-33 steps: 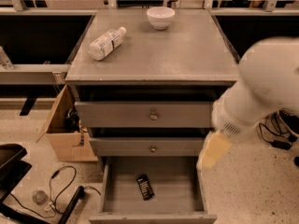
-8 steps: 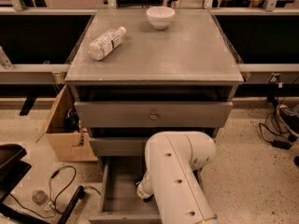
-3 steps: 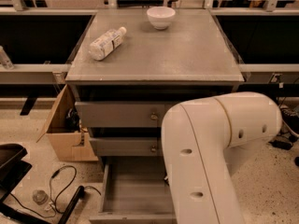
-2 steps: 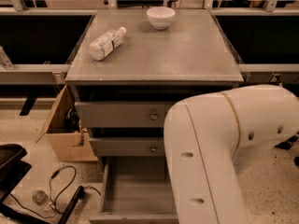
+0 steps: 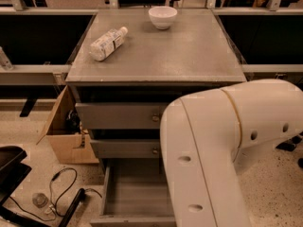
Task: Pick rxbar chocolate from bottom drawer and place on counter
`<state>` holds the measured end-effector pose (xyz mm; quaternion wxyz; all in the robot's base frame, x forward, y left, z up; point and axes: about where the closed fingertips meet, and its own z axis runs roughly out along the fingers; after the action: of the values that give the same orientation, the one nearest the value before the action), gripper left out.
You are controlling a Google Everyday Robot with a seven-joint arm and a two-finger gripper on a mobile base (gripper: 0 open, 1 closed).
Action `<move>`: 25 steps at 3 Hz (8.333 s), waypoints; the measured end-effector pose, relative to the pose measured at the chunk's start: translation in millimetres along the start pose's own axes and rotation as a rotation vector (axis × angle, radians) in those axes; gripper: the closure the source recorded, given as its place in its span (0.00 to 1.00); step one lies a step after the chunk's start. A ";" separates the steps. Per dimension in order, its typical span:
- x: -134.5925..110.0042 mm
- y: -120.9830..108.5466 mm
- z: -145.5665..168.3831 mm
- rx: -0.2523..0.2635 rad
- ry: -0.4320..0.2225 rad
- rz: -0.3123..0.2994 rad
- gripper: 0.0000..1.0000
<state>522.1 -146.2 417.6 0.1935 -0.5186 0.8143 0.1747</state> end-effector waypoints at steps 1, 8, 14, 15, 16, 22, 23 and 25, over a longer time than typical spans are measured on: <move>-25.4 3.1 -48.1 0.050 0.035 -0.028 1.00; -179.1 -44.1 -300.0 0.316 0.015 -0.205 1.00; -225.4 -67.8 -378.8 0.414 0.009 -0.299 1.00; -210.5 -71.4 -400.7 0.436 -0.131 -0.292 1.00; -223.0 -74.0 -400.8 0.412 -0.242 -0.310 1.00; -257.7 -167.9 -386.8 0.213 -0.432 -0.394 1.00; -230.9 -192.5 -364.2 0.163 -0.378 -0.323 1.00; -229.0 -197.4 -364.5 0.154 -0.370 -0.309 0.78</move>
Offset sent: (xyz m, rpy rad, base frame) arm 0.0101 0.0022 0.2557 -0.0921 -0.2256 0.0292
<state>742.0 -224.2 829.6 0.4028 -0.5799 0.6869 0.1724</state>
